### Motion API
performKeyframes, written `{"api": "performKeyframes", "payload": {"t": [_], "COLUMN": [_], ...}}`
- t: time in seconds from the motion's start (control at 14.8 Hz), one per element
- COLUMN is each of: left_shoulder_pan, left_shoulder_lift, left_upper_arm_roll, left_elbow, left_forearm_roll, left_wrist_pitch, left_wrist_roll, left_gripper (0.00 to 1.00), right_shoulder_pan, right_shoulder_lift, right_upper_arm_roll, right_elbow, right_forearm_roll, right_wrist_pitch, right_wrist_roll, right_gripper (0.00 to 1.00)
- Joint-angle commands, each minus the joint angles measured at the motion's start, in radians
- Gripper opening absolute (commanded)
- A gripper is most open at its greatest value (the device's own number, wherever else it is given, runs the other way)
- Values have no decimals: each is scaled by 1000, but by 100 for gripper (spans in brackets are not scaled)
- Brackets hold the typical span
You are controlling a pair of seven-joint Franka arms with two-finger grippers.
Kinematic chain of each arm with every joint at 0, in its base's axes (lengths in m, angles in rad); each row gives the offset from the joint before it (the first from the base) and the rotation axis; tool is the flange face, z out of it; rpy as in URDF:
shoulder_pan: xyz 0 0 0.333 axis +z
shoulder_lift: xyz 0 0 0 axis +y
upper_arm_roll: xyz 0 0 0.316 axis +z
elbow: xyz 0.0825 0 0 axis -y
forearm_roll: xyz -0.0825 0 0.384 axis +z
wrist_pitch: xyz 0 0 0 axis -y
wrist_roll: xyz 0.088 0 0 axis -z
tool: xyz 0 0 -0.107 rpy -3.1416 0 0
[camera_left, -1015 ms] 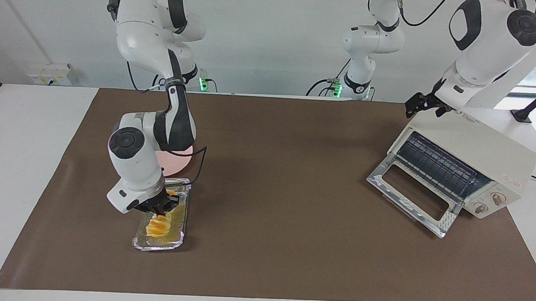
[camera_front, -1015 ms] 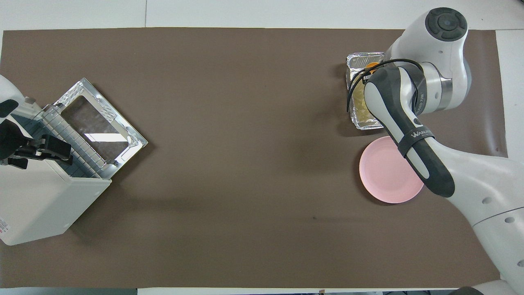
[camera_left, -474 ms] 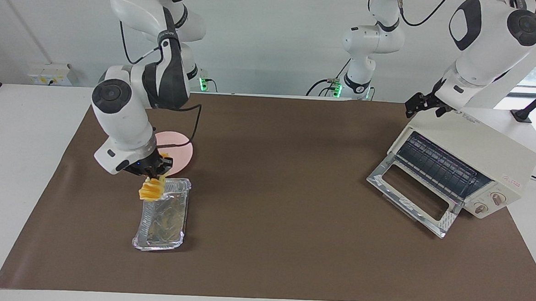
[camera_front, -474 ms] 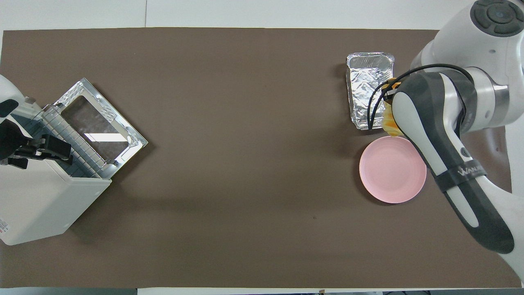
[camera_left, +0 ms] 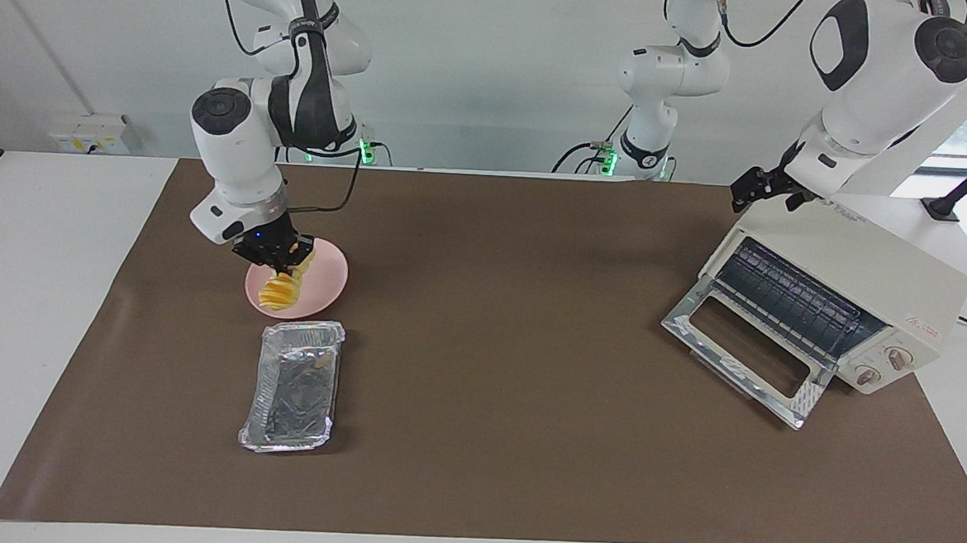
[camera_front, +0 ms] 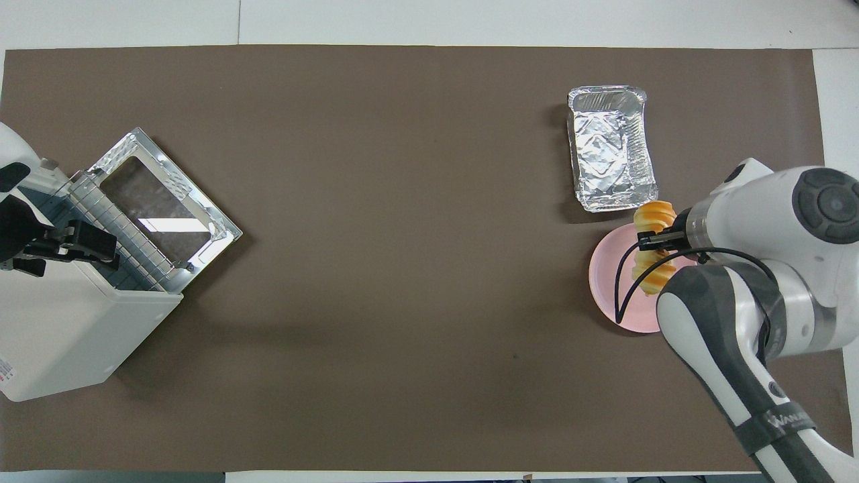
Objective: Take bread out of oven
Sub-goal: 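Lift the bread out of the tray and carry it over the pink plate, then lower the bread onto the pink plate and open the right gripper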
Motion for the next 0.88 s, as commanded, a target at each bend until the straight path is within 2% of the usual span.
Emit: {"api": "performKeyframes", "payload": {"t": [0.0,0.2,0.54,0.61,0.68,0.74,0.81], "left_shoulder_pan": [10,10,10,10,10,10,10], "left_shoulder_lift": [-20,-20,-20,-20,-20,-20,-20], "left_upper_arm_roll": [-2,-2,-2,-2,-2,-2,-2], "left_elbow": [-12,-12,-12,-12,-12,-12,-12], "left_forearm_roll": [-19,-19,-19,-19,-19,-19,-19], "left_wrist_pitch": [-2,-2,-2,-2,-2,-2,-2], "left_wrist_roll": [3,3,3,3,3,3,3], "left_gripper": [100,100,100,100,100,100,100], "right_shoulder_pan": [-15,-15,-10,-13,-15,-15,-15], "right_shoulder_lift": [-93,-121,-98,-96,-96,-96,-95], "right_upper_arm_roll": [9,9,9,9,9,9,9], "right_elbow": [-178,-289,-300,-297,-297,-297,-294], "right_forearm_roll": [34,34,34,34,34,34,34], "right_wrist_pitch": [139,272,309,309,309,309,309], "right_wrist_roll": [-20,-20,-19,-19,-19,-19,-19], "right_gripper": [0,0,0,3,46,97,100]}}
